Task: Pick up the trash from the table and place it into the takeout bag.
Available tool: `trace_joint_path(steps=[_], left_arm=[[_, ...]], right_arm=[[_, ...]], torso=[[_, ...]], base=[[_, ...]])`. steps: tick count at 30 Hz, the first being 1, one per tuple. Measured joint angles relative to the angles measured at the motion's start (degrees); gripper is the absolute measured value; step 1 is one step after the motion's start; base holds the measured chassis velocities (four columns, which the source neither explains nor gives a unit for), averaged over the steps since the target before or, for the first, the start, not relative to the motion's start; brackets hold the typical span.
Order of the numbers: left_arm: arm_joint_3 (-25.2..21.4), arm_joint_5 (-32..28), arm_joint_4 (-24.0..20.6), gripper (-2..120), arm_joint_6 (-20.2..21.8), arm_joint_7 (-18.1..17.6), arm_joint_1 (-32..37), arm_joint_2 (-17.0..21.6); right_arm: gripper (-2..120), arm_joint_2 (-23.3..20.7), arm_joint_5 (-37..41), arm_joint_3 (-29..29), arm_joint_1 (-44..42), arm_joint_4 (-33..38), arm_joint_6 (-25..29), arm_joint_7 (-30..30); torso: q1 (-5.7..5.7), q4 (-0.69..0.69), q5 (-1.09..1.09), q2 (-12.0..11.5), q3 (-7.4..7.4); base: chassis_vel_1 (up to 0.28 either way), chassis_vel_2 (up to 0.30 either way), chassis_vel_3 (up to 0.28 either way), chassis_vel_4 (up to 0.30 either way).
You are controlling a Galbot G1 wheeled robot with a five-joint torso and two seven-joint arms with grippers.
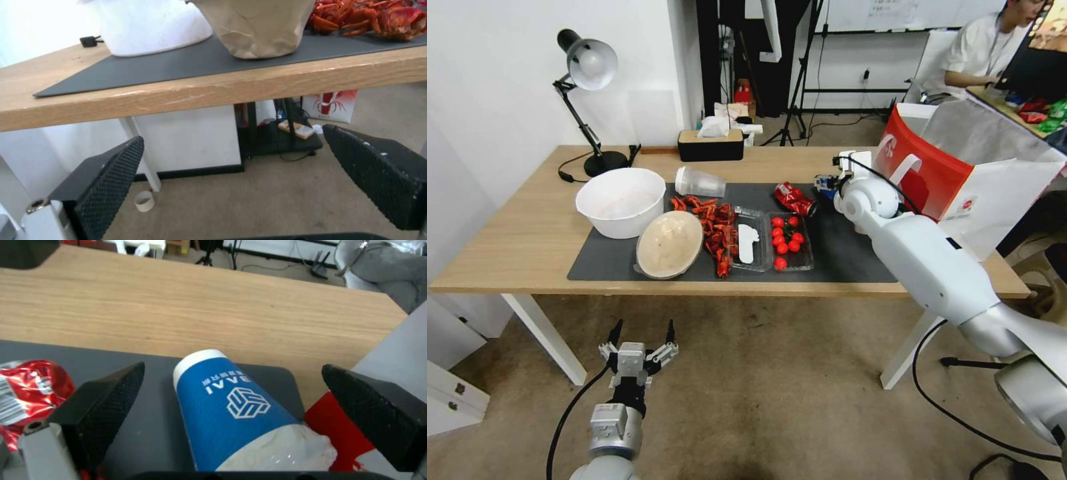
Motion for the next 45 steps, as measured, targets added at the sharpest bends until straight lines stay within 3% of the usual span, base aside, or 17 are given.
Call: trace_joint_path(steps=[14,45], left_arm=[[0.39,0.13,-0.19,100,-0.11,-0.01,0.31,-0.26],[0.64,0.10,-0.76,100,-0.10,-0.16,0.15,-0.14]], right_arm=[[100,1.94,0.87,-1.12,2.52,-7.19,-2.52,-1.39],[100,2.86,0.88,-0.57,1.11,-7.69,-3.29,1.02]], torso=[[-0.01,0.00,0.00,0.00,0.00],[-0.01,0.00,0.01,0.00,-0.01]], base=[[0.000,0.000,0.000,0.000],[0.000,0.000,0.000,0.000]])
